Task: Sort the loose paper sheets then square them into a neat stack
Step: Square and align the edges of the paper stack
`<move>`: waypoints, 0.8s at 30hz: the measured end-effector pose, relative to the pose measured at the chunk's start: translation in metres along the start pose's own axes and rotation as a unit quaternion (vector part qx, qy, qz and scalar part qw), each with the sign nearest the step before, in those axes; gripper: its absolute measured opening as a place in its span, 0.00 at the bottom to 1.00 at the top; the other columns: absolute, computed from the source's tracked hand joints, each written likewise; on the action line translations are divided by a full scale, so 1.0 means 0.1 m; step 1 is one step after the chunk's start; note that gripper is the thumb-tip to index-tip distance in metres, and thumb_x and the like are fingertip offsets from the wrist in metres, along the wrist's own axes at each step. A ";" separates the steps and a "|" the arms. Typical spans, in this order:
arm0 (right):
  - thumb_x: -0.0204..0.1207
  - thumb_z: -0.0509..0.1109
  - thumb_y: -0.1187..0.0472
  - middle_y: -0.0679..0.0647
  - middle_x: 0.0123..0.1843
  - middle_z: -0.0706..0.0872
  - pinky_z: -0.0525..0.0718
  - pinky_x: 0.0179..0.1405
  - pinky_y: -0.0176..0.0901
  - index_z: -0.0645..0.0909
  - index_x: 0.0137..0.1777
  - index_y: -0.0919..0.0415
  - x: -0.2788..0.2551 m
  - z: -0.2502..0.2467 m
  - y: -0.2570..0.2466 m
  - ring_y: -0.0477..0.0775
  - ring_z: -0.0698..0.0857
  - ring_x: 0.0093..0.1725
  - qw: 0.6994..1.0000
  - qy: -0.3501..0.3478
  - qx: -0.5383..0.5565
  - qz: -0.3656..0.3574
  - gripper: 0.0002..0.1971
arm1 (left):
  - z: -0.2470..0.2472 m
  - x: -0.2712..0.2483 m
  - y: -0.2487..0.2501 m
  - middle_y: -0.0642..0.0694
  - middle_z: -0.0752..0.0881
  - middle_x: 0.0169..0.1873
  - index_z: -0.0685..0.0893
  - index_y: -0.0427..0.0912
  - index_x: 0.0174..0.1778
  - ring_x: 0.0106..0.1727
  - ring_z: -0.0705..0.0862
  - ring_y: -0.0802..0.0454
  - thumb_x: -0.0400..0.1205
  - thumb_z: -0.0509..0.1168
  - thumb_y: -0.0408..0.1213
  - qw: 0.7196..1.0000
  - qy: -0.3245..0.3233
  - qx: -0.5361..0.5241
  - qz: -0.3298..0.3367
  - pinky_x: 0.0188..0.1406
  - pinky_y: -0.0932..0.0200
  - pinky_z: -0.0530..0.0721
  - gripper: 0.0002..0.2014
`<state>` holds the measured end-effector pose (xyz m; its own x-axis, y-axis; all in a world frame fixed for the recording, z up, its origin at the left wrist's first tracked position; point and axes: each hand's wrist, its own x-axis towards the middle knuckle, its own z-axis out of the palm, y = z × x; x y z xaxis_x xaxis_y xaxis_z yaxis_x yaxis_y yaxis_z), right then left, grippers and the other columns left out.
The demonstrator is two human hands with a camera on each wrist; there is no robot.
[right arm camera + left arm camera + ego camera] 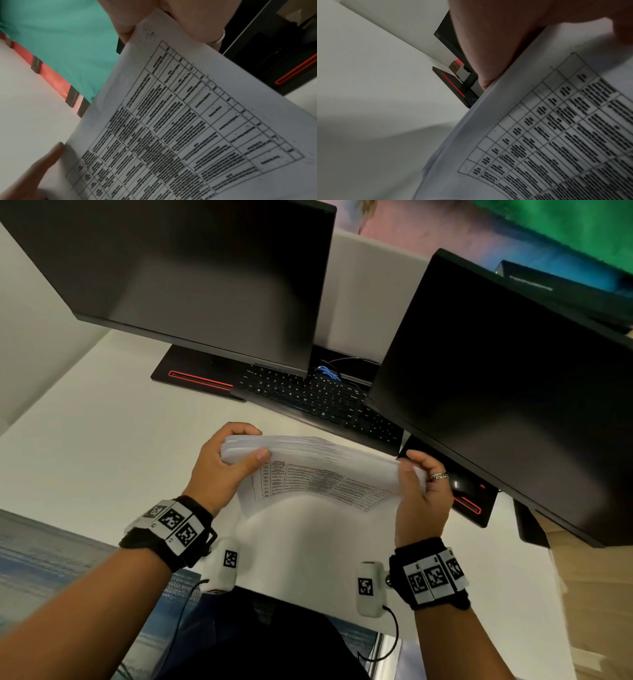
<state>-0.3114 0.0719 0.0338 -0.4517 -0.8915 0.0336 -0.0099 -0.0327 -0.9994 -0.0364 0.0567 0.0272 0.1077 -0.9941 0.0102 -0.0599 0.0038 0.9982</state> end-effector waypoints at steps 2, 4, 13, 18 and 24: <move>0.82 0.67 0.68 0.41 0.48 0.83 0.80 0.37 0.23 0.83 0.56 0.56 0.00 0.02 -0.01 0.27 0.81 0.43 1.000 0.021 -0.009 -0.015 0.08 | 0.02 0.00 -0.01 0.62 0.86 0.46 0.82 0.54 0.52 0.44 0.86 0.66 0.67 0.75 0.53 1.000 0.018 -0.008 0.005 0.39 0.71 0.83 0.19; 0.82 0.66 0.70 0.45 0.49 0.83 0.80 0.37 0.21 0.81 0.60 0.61 0.01 0.02 -0.04 0.27 0.81 0.43 0.999 0.022 -0.015 -0.022 0.10 | 0.02 0.00 -0.05 0.57 0.85 0.49 0.81 0.54 0.57 0.44 0.86 0.66 0.70 0.80 0.45 1.000 0.025 0.002 0.000 0.40 0.69 0.85 0.22; 0.66 0.84 0.65 0.38 0.53 0.85 0.88 0.45 0.30 0.82 0.62 0.43 0.27 -0.23 -0.33 0.42 0.87 0.53 0.945 -0.193 -0.264 -0.029 0.27 | -0.03 0.19 0.36 0.60 0.87 0.31 0.80 0.51 0.37 0.34 0.84 0.68 0.76 0.77 0.40 0.973 -0.049 0.214 0.065 0.31 0.75 0.77 0.11; 0.62 0.86 0.54 0.40 0.53 0.86 0.86 0.51 0.37 0.77 0.69 0.40 0.28 0.34 -0.63 0.41 0.86 0.51 0.889 -0.290 -0.350 -0.058 0.35 | 0.09 0.35 1.22 0.56 0.78 0.27 0.72 0.52 0.42 0.31 0.78 0.45 0.79 0.72 0.50 0.853 -0.109 0.441 0.258 0.33 0.51 0.80 0.14; 0.67 0.84 0.61 0.45 0.43 0.90 0.92 0.39 0.44 0.86 0.50 0.53 0.21 0.69 -0.64 0.44 0.91 0.41 0.951 -0.226 -0.211 -0.028 0.13 | 0.11 0.40 1.49 0.51 0.87 0.46 0.79 0.58 0.57 0.52 0.86 0.41 0.81 0.70 0.49 0.790 -0.070 0.478 0.376 0.49 0.42 0.83 0.11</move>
<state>-0.2590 0.0238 0.0991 -0.0110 -0.9999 -0.0092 -0.4229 0.0130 -0.9061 -0.0520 0.0163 0.1757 -0.4225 -0.7524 0.5054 -0.7851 0.5824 0.2107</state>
